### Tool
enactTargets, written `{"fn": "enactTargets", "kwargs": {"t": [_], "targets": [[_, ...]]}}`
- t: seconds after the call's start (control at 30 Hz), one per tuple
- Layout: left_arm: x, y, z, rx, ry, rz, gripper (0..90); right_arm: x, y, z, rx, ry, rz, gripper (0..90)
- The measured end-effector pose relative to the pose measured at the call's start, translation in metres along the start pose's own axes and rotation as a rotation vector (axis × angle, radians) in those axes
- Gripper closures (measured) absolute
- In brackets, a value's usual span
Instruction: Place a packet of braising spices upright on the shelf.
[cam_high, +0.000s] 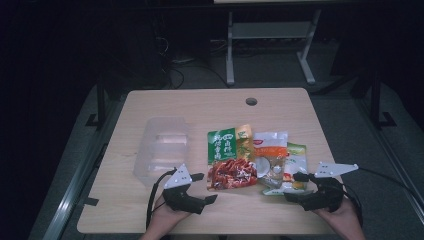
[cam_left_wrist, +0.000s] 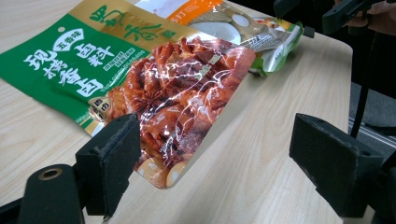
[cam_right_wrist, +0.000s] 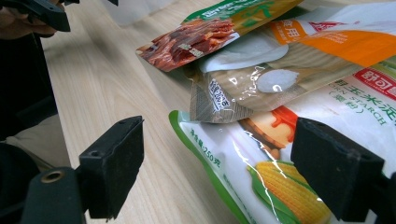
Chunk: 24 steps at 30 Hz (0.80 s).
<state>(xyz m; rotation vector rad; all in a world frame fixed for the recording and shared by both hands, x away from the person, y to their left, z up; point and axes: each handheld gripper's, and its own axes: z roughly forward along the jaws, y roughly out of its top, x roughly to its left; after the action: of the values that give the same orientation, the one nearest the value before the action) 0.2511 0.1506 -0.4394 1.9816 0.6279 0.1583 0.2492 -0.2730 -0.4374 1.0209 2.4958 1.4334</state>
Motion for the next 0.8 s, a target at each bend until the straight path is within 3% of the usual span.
{"fn": "enactTargets", "kwargs": {"t": [0.23, 0.3, 0.37, 0.5, 0.6, 0.67, 0.8], "targets": [[0.0, 0.001, 0.004, -0.001, 0.0, 0.001, 16.3, -0.001, 0.001, 0.001, -0.013, 0.012, 0.006, 14.2], [0.001, 0.001, 0.005, -0.009, -0.024, -0.037, 16.2, -0.001, 0.004, 0.003, -0.012, 0.008, 0.014, 14.1], [0.001, 0.002, 0.005, -0.015, -0.028, -0.039, 15.9, -0.001, 0.007, 0.005, -0.005, 0.008, 0.024, 14.1], [-0.002, 0.006, 0.007, -0.015, 0.0, -0.019, 15.7, -0.001, 0.016, 0.007, -0.007, 0.001, 0.028, 14.1], [-0.003, 0.009, 0.009, -0.007, -0.009, -0.012, 15.9, -0.001, 0.021, 0.007, -0.011, 0.009, 0.025, 14.0], [-0.005, 0.018, 0.011, 0.0, -0.028, 0.004, 16.0, -0.001, 0.03, 0.01, 0.002, 0.03, 0.0, 14.0], [-0.004, 0.028, 0.014, 0.003, -0.018, 0.023, 16.0, -0.005, 0.047, 0.016, 0.007, 0.042, -0.03, 14.3]]}}
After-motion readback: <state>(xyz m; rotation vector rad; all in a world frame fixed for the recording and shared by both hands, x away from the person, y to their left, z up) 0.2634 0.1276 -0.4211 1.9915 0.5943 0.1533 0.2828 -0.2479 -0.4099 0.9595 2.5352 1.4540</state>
